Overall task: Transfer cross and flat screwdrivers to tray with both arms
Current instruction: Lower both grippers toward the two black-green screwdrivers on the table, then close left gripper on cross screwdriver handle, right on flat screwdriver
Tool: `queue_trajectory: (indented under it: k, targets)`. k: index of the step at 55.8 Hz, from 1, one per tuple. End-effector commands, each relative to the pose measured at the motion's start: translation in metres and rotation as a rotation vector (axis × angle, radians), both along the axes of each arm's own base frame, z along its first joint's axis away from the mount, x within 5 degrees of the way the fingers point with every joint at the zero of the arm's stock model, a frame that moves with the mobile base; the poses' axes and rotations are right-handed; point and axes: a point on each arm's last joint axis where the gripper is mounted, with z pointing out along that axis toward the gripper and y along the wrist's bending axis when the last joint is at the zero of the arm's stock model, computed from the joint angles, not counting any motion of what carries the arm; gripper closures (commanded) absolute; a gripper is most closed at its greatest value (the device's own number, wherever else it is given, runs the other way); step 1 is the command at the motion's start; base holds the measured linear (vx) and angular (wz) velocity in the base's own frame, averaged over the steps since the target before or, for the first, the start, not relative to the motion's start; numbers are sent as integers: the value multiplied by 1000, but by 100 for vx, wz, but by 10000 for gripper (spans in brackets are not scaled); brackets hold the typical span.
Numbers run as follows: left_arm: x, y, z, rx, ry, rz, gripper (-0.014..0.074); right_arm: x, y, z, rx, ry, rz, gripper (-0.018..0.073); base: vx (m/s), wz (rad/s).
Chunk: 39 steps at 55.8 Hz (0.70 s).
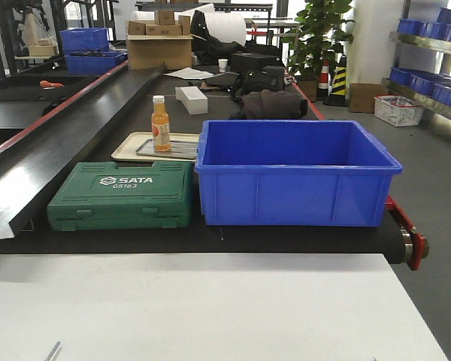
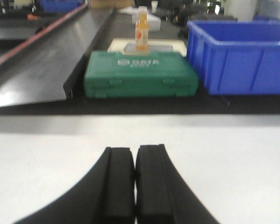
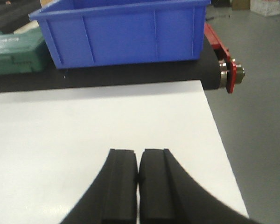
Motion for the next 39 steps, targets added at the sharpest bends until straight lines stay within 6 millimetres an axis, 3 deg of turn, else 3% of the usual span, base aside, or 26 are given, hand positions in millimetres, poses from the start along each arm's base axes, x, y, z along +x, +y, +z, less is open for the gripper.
queue_trajectory:
  k: [1,10,19,30,39]
  targets:
    - [16,-1,6,-1,-26,4,274,14,0,10,-7,-46,0,258,0,0]
    - [38,-1,-12,0,53,10,172,27,1,-6,5,72,-6,122,0,0]
    - [52,-3,-28,-3,236,4,106,40,1,-21,-4,271,-12,95,0,0]
    - [83,-6,-22,6,479,-11,94,75,3,-18,-23,514,-19,95,0,0]
    - [122,9,-15,7,578,40,94,107,4,-13,-40,638,-21,95,0,0]
